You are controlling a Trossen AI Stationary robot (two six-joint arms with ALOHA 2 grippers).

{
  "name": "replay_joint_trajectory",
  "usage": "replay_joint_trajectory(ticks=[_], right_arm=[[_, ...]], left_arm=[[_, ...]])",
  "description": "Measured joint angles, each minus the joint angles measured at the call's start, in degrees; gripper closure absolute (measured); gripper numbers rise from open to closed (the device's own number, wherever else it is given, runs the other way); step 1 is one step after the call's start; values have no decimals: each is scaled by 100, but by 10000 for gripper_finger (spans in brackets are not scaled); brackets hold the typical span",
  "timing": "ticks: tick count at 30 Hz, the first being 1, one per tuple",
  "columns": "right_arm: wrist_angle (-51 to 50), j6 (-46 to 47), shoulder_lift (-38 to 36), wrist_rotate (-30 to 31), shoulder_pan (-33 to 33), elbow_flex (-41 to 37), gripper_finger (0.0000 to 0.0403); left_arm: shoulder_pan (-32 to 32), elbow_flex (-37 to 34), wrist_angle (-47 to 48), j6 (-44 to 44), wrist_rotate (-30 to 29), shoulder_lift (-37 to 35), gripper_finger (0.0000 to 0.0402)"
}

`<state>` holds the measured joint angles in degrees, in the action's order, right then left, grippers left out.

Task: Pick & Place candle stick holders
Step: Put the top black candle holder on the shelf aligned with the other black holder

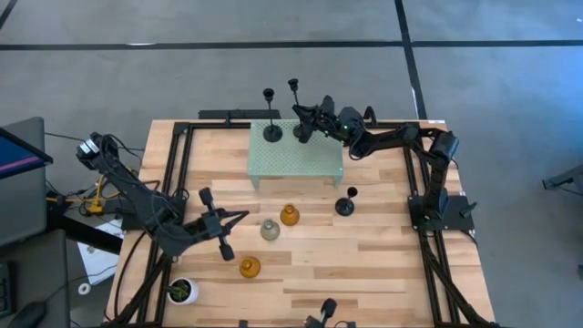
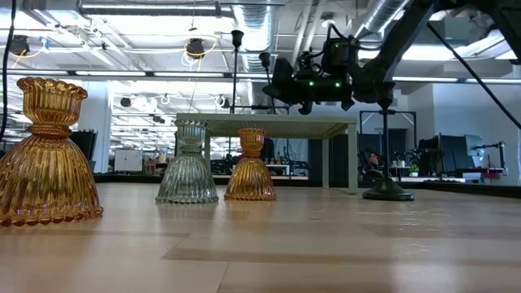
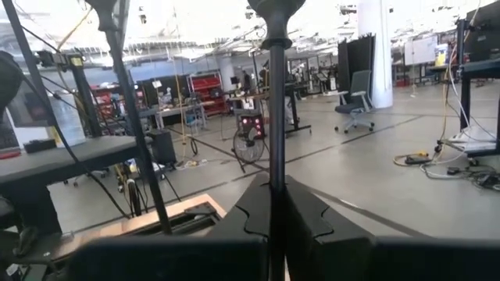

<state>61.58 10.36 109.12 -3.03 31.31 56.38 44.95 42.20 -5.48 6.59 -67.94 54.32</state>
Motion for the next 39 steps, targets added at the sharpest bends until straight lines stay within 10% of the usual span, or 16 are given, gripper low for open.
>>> replay_joint_trajectory(ticks=[13, 39], right_arm=[[-291, 21, 2, -15, -156, 48, 337], [-2174, -784, -1158, -313, -151, 48, 331]], left_arm=[[0, 1, -105, 0, -20, 99, 396], [0, 3, -151, 3, -20, 97, 396]])
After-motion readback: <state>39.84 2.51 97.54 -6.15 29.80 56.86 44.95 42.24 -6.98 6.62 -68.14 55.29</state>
